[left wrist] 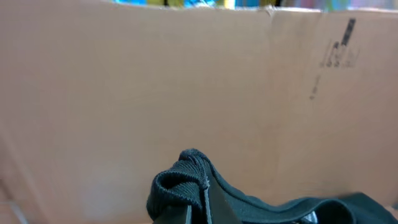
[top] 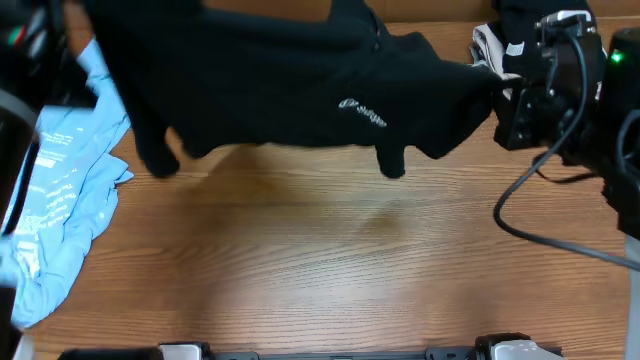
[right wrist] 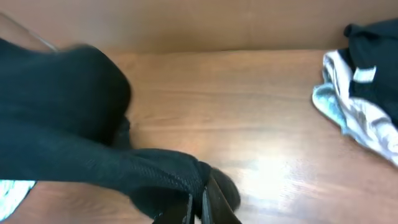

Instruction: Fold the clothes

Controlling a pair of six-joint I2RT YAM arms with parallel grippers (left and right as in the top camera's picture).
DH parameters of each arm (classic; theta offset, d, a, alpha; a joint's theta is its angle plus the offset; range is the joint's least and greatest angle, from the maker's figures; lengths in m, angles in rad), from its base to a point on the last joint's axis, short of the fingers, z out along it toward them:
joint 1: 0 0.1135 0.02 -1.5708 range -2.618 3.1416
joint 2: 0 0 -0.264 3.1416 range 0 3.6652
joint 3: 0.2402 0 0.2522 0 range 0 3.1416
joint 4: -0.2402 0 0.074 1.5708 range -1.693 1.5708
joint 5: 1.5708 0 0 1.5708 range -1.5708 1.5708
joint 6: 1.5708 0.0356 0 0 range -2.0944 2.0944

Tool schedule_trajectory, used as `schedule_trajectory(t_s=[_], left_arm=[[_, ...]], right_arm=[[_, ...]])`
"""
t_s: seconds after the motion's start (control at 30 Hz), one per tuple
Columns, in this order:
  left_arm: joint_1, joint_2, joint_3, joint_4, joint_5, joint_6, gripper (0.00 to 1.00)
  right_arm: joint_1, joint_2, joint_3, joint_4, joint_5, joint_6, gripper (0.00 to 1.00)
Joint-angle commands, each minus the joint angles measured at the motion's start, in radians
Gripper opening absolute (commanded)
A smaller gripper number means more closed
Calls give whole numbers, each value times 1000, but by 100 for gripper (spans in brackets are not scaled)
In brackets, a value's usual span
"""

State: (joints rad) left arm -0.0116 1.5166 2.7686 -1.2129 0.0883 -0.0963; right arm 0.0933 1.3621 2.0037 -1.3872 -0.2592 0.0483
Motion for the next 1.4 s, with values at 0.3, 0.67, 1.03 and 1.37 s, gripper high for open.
schedule_trajectory(t_s=[0.3,0.67,1.03,1.37], left_arm=[[2,61,6,-144,-121,55,4],[2,216,6,22,-235,101,4],[-36,200,7,54,-162,159,4],[-269,352,6,-220,-35,179,4]], right_arm=[[-5,43,11,-111,22,32,4],[-3,261,3,196,-82,-1,4],[-4,372,3,504,-125,-15,4],[-32,651,1,537,-202,-83,4]])
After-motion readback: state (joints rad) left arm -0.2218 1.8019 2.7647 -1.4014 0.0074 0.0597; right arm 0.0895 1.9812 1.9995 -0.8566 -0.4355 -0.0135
